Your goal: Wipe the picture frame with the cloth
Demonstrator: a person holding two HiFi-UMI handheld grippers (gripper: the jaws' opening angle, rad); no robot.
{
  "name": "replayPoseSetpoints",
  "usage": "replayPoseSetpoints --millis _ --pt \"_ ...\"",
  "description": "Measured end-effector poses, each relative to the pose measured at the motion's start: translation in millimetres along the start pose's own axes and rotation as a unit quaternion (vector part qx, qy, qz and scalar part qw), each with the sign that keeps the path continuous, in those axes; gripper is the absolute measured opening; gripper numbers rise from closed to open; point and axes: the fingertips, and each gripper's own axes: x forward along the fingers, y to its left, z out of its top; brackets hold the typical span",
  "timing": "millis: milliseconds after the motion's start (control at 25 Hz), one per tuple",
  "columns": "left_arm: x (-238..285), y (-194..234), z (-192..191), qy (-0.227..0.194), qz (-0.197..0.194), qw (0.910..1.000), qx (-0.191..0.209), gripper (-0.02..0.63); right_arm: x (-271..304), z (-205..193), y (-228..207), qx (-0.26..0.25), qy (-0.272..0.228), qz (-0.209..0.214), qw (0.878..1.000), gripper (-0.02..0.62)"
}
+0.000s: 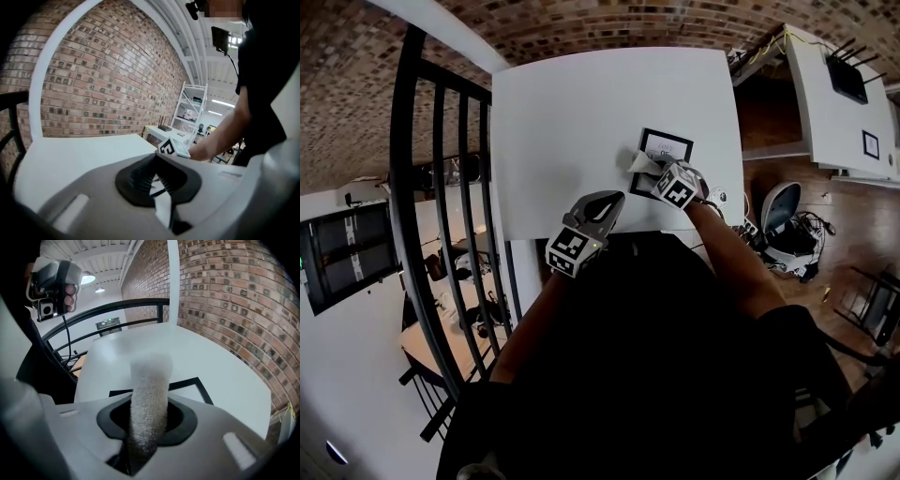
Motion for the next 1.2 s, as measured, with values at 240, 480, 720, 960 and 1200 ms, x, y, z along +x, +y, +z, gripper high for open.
replayPoseSetpoints --millis 240,480,720,960,1200 --pt "5 2 0 -0.002 -0.006 1.0 -0.003 0.002 -13 -26 -5 0.013 0.01 -0.011 1.0 0.109" --pt "17 -10 5 0.005 -0.028 0.9996 -0.006 0.002 -34 -58 -14 0.039 0.015 -0.033 0.999 0.109" --pt "27 -14 3 0.014 -0.042 0.9989 -0.012 0.002 -47 -79 -20 0.057 0.023 -0.044 0.997 0.109" --pt "33 -17 4 0.017 -0.049 0.9986 -0.008 0.002 -52 -61 -23 0.066 0.002 -0.046 0.997 0.109" --pt "24 -11 -3 0.024 -0.037 0.9989 -0.012 0.002 -24 -18 6 0.005 -0.005 -0.009 1.0 0.109"
